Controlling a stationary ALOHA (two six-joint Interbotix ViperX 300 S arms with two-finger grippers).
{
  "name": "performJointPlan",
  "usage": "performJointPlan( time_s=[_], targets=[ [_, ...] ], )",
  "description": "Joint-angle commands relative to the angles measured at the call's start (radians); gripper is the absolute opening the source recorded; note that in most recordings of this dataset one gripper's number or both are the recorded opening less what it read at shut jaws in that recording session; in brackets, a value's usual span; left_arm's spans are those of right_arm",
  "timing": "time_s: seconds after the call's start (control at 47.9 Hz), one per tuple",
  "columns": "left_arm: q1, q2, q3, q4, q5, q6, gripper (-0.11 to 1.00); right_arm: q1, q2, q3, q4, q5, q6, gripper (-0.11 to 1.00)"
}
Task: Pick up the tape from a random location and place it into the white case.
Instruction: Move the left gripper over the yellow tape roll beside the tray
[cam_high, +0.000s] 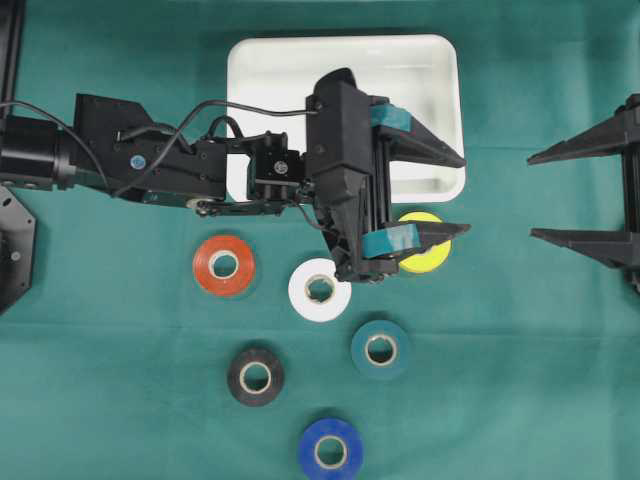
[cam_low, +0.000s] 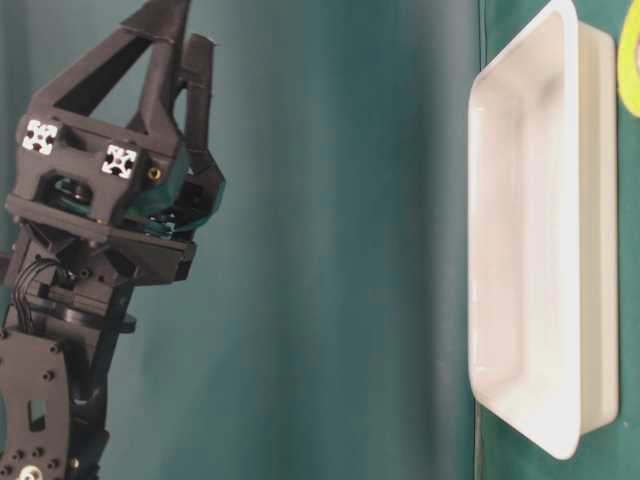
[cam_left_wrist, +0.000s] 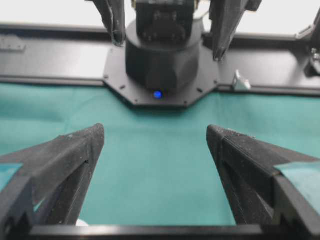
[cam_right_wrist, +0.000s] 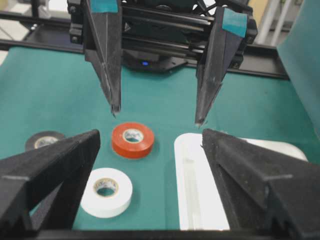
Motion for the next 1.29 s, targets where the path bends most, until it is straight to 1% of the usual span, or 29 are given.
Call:
performJointPlan(
  time_s=[0.0, 0.125, 0.439, 0.585, 0.668, 0.794, 1.274],
  targets=[
    [-0.003, -0.005, -0.06, 0.0, 0.064, 0.002, 0.99, -0.002, 0.005, -0.029, -0.002, -0.003, -0.003, 0.91],
    [-0.006, 0.029, -0.135, 0.003, 0.207, 0.008, 0.99, -0.002, 0.006, -0.029, -0.002, -0.002, -0.003, 0.91],
    [-0.006, 0.135, -0.36, 0.006, 0.664, 0.014, 0.99, -0.002, 0.005, -0.029, -0.002, 0.008, -0.003, 0.91],
    [-0.008, 0.17, -0.439, 0.008, 0.793, 0.054, 0.99, -0.002, 0.006, -0.029, -0.002, 0.008, -0.002, 0.91],
    [-0.008, 0.186, -0.477, 0.006, 0.861, 0.064, 0.99, -0.002, 0.006, -0.029, -0.002, 0.008, 0.0, 0.91],
    [-0.008, 0.201, -0.508, 0.006, 0.911, 0.066, 0.99, -0.002, 0.008, -0.029, -0.002, 0.008, 0.002, 0.91],
    [-0.008, 0.199, -0.502, 0.008, 0.89, 0.064, 0.99, -0.002, 0.009, -0.031, -0.002, 0.015, 0.002, 0.91]
  ],
)
